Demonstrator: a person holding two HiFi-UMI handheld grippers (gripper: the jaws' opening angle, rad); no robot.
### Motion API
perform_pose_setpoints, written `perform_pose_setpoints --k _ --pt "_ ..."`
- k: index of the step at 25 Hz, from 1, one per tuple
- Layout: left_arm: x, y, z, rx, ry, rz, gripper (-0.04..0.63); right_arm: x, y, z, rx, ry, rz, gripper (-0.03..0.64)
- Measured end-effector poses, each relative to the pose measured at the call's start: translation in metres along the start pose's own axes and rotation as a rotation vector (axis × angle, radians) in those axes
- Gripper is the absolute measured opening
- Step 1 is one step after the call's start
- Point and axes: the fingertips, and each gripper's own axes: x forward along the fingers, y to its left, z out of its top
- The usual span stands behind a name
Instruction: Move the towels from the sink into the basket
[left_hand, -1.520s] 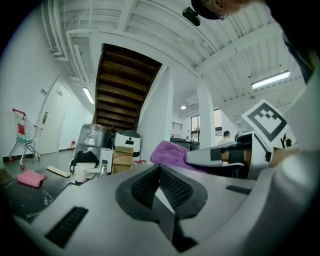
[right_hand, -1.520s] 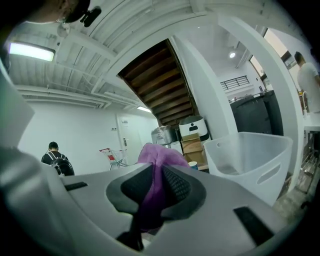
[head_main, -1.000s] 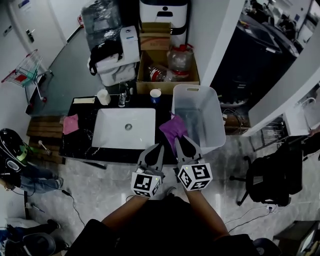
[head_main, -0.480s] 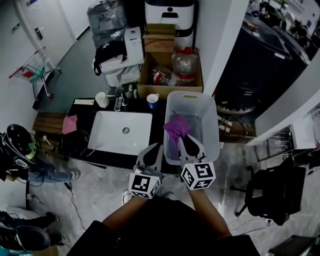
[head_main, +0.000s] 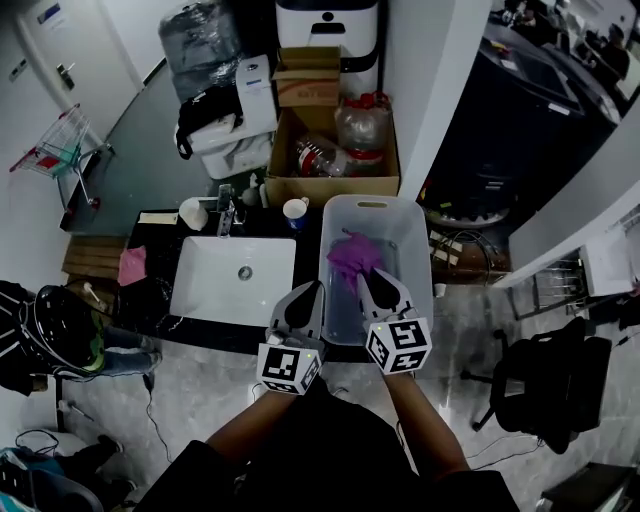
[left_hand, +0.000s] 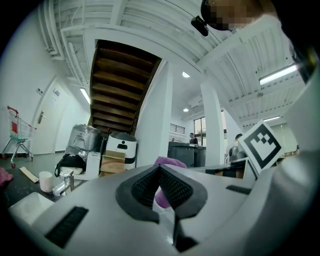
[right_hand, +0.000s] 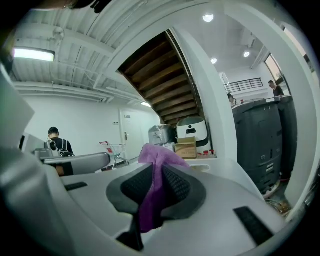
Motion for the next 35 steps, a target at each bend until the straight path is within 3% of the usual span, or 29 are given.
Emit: perform_pose_setpoints --k 21,29,35 --pt "0.074 0.065 -0.001 -0.099 0.041 -0.123 0.003 0.104 -0.072 -0.057 0.151 0.220 -0.189 0.072" --pt "0.094 0.069 -0.010 -0.085 0.051 -0.092 0.003 0.142 -0.085 -0.091 0.102 0.341 -0.182 0.072" --pt "0.097 0.069 -0.015 -0.100 0.060 -0.048 0.003 0.166 -0.092 -0.126 -0.038 0.448 -0.141 0.072"
